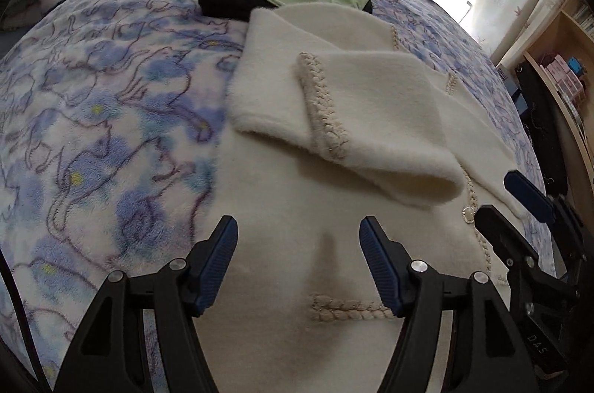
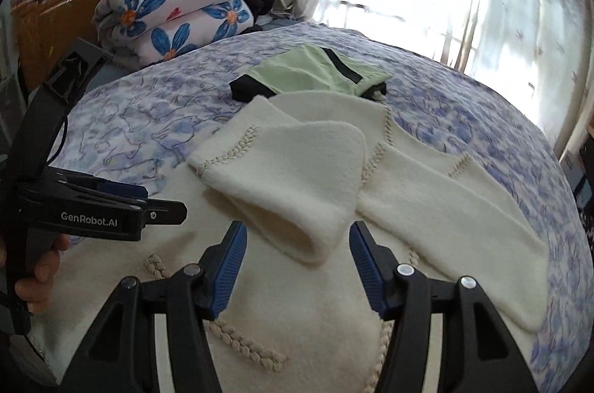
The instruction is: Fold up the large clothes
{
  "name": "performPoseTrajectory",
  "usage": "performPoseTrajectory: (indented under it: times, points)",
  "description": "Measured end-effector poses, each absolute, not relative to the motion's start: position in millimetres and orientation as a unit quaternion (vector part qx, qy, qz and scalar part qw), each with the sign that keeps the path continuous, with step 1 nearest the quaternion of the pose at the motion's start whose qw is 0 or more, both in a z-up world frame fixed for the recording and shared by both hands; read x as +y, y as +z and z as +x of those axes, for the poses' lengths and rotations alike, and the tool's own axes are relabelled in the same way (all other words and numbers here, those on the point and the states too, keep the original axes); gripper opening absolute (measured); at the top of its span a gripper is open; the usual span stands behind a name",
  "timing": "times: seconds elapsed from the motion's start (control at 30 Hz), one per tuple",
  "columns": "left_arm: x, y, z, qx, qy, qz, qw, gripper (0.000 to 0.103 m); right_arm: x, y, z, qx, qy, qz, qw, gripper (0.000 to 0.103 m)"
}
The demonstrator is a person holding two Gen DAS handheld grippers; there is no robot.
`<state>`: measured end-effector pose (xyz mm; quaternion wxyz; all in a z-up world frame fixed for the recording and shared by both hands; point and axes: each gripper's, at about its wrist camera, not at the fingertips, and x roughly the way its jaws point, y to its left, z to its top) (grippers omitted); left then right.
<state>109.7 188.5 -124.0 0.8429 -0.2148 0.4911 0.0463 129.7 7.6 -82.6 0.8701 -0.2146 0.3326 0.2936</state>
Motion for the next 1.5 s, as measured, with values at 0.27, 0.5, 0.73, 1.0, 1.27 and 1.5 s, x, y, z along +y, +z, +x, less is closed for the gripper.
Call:
performPoseTrajectory:
  times: [0.27, 0.5, 0.73, 1.0, 1.27, 1.5]
  points:
    - [198.6, -130.6, 108.7, 0.492, 0.050, -0.229, 0.838, 0.067, 67.6, -124.1, 160.2, 0.331, 0.247, -0.363, 0.835, 0.049]
    - [200.7, -133.2, 107.1, 0.491, 0.053, -0.230, 0.838, 0.067, -0.1, -45.6, 200.4, 0.322, 0.236, -0.162, 0.902, 0.008]
    - [190.5, -134.2, 113.2, 0.490, 0.043, -0.221, 0.842, 0.067, -144.2, -93.0, 239.9, 0.466, 0.073, 0.025, 0.881, 0.026]
    - [200.5, -120.2, 153.9, 0.484, 0.019, -0.207, 0.850, 0.067, -190.4, -124.8, 238.1, 0.516, 0.114, 0.086, 0.844, 0.031]
    - [243.7, -130.3, 247.6, 0.504, 0.023, -0.203, 0.839, 0.067, -188.8, -122.6, 314.2, 0.499, 0.122, 0.105, 0.851, 0.046]
    - [250.4, -158.9, 304.0, 0.540, 0.032, -0.186, 0.820, 0.067, -184.6, -150.3, 365.4, 0.523, 0.106, 0.111, 0.839, 0.046]
